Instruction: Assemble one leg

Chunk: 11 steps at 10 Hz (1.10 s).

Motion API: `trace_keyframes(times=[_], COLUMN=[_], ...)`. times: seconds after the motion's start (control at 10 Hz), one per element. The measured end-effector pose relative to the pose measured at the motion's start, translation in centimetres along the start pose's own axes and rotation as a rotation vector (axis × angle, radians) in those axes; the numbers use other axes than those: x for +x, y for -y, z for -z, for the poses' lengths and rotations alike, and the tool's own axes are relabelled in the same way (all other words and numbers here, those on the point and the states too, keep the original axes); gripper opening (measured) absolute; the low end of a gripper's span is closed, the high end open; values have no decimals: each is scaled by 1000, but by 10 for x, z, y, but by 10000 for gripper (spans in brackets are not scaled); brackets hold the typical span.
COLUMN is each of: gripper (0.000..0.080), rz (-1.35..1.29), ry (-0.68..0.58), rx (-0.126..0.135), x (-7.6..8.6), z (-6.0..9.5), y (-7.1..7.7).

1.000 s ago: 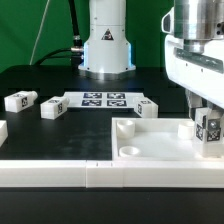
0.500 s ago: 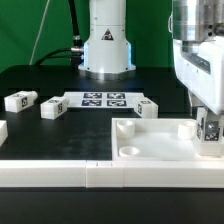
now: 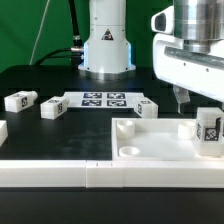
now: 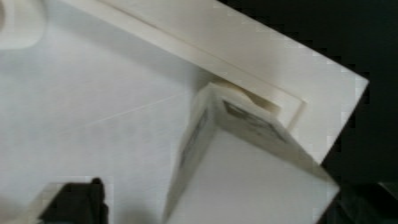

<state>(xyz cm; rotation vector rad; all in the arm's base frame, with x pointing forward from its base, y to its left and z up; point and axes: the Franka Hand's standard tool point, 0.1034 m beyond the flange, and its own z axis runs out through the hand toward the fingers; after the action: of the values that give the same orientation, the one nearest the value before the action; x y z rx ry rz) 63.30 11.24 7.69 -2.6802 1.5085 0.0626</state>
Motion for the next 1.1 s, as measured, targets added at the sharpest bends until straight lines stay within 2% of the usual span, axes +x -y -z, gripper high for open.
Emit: trace_keyframes(times=[0.7, 1.1], gripper=[649, 649], rz=[676, 1023], ry=[-1, -9], rx=[-2, -12], x=[-8, 1], z=[-2, -3], y=[3, 3])
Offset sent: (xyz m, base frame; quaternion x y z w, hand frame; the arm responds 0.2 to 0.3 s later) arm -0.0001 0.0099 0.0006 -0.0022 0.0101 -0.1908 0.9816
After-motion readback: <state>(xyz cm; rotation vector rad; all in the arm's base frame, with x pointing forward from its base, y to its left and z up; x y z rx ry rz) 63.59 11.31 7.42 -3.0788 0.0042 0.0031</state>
